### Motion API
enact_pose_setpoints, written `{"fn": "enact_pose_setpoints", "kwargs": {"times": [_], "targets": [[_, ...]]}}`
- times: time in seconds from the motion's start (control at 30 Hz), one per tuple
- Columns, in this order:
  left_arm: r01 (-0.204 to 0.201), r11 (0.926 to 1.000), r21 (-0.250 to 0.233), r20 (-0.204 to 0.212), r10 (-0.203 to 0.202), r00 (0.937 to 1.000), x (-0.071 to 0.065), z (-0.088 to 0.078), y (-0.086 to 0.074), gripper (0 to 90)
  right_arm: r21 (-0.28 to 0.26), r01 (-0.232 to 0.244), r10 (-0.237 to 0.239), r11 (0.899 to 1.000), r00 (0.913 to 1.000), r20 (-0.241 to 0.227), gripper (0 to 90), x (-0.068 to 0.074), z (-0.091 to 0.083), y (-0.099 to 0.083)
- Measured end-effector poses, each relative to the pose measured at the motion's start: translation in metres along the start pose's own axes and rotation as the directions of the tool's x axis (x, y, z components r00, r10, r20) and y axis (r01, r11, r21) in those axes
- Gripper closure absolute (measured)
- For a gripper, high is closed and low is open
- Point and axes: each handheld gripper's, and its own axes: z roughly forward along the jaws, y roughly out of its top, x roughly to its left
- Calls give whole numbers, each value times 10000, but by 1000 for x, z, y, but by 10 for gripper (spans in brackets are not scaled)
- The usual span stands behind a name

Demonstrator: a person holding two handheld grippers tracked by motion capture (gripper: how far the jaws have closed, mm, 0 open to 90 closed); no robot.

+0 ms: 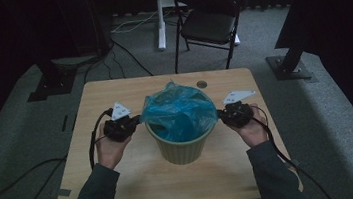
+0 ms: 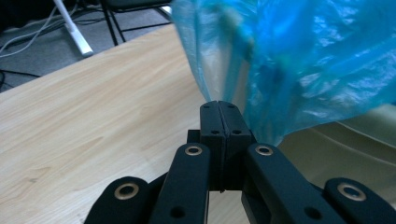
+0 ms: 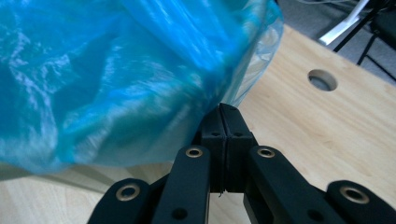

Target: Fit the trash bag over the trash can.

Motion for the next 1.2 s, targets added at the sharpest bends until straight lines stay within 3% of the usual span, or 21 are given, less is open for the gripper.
{"fn": "enact_pose_setpoints", "kwargs": {"times": [0.33, 0.57, 0.87, 1.07, 1.2], "targets": [[65, 9999, -157, 408, -59, 9992, -8, -2, 0, 884, 72, -62, 64, 10000, 9997, -217, 873, 1, -3, -9], [537, 9961, -695, 570, -498, 9971, 3, -22, 4, 751, -541, -185, 188, 9984, 9998, 44, 791, -3, -24, -3], [919, 9875, -1282, 730, -830, 9939, 15, -40, 5, 703, -1349, -330, 348, 9903, 9993, 107, 745, -4, -43, 11], [991, 9820, -1611, 1392, -768, 9873, 16, -48, 7, 639, -1734, -437, 425, 9839, 9990, -106, 734, -3, -51, 16], [835, 9809, -1758, 1945, -485, 9797, 14, -48, 10, 556, -2007, -631, 536, 9776, 9972, -524, 698, -2, -53, 18]]}}
